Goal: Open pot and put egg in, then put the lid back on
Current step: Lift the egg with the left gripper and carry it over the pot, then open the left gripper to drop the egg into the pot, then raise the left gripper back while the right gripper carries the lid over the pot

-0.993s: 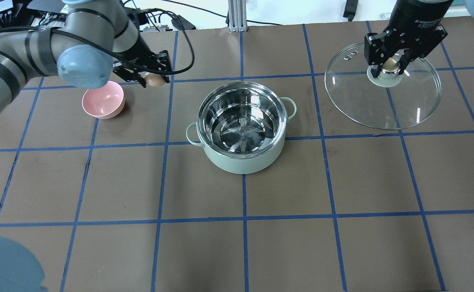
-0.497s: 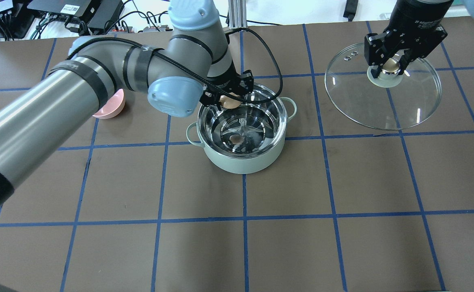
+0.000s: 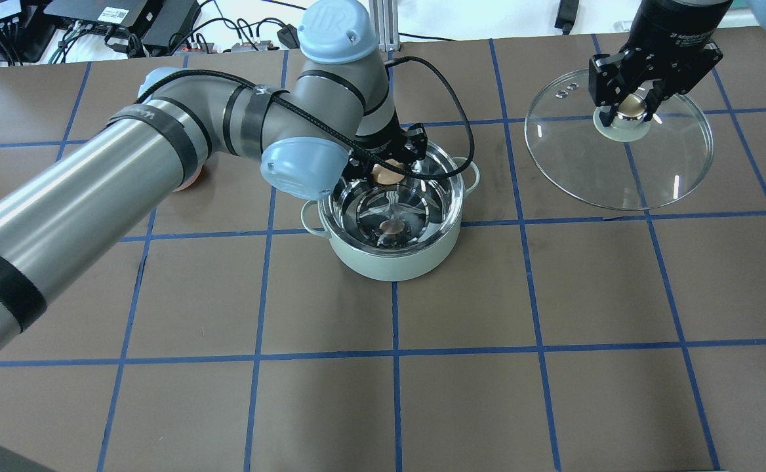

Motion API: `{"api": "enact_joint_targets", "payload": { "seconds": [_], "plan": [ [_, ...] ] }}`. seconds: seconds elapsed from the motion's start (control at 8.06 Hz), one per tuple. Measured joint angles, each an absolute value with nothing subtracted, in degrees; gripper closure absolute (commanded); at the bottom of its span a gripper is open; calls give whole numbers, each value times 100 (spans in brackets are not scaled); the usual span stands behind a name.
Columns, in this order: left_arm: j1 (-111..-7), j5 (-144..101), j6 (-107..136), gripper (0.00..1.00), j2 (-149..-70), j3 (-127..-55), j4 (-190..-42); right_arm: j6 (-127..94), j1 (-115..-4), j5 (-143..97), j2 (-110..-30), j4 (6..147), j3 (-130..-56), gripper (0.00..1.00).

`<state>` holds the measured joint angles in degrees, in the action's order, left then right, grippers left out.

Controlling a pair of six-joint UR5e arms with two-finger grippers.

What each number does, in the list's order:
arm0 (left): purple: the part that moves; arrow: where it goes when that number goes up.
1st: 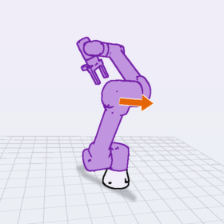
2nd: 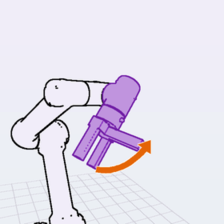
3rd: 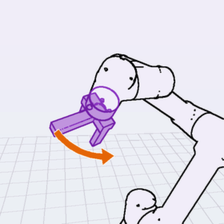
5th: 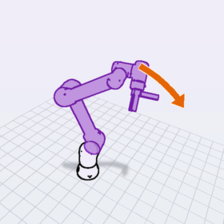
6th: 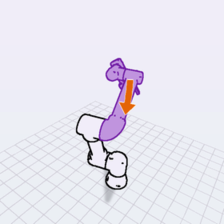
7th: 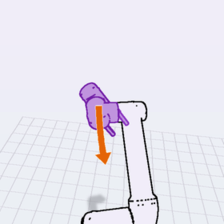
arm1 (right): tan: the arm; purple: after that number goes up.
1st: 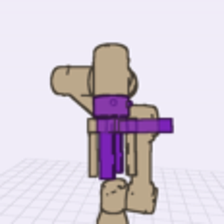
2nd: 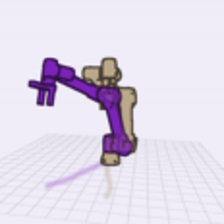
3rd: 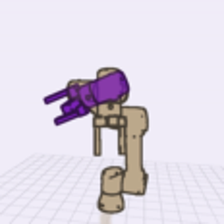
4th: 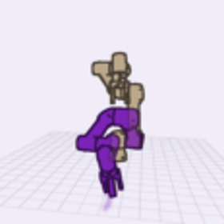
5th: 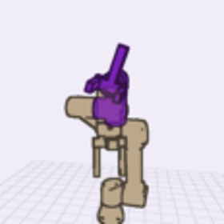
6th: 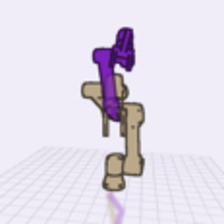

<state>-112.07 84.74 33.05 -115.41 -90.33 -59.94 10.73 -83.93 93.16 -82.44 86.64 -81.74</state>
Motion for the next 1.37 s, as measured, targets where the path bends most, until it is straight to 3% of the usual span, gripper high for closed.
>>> {"api": "enact_joint_targets", "payload": {
  "seconds": [0.62,1.37],
  "plan": [
    [-11020,8451,3071,0,-10850,-8970,-6297,1077,-8396,9371,-8251,8599,-8168,97],
    [-9436,8530,1045,0,-9051,-8653,-9531,770,-9466,9096,-8041,8875,-7962,96]
  ]
}}
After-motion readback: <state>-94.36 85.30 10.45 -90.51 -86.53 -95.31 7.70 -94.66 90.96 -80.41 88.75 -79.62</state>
